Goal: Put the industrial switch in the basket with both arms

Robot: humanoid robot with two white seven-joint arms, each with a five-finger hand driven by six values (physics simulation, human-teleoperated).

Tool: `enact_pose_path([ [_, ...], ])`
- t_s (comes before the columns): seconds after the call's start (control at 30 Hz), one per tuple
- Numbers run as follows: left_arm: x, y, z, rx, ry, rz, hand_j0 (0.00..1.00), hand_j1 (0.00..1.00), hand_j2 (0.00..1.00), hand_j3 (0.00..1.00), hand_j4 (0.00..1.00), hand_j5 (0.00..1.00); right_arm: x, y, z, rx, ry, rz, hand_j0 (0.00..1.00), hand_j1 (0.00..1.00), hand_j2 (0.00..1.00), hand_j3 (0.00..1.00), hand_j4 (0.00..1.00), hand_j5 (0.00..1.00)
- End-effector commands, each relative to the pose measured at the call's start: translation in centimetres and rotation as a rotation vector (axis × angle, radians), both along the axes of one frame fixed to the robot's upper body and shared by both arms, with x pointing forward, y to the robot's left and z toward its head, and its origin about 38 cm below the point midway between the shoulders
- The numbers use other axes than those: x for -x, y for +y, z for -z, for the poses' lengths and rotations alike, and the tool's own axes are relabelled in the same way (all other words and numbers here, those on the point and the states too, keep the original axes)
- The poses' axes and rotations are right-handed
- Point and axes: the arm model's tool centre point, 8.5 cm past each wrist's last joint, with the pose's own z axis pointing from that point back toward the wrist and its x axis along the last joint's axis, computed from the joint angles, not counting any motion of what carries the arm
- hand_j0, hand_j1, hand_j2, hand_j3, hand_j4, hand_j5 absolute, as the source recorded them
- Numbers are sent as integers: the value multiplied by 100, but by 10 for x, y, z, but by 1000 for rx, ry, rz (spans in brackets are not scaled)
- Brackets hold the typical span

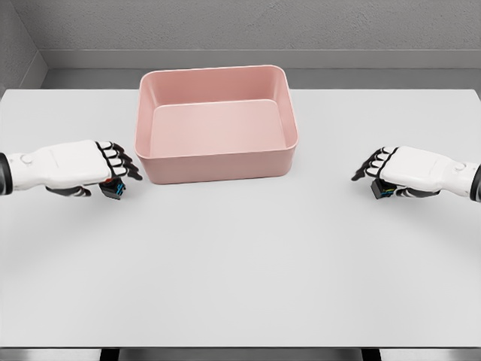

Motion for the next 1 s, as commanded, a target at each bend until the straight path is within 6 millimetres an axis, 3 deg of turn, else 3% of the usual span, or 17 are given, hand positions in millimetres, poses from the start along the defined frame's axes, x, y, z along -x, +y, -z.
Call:
enact_pose_path([
  [0.0,-6,3,5,7,13,-23,89,89,89,89,89,89,0,0,0,2,-2,1,76,76,76,76,76,76],
  [0.3,-6,-1,14,-10,39,-17,89,89,89,89,89,89,0,-1,-1,13,-8,-3,61,61,61,61,61,61],
  [0.43,-9,2,14,-32,28,-25,80,80,80,80,80,80,-3,-2,-6,15,-24,2,55,55,55,55,55,55],
  [0.57,-19,2,16,-33,34,-47,79,79,79,79,79,79,-5,-3,-11,8,-39,8,52,52,52,52,52,52],
  [0.97,-18,1,21,-56,38,-38,79,79,79,79,79,79,-11,-6,-25,-6,-78,21,47,47,47,47,47,47],
])
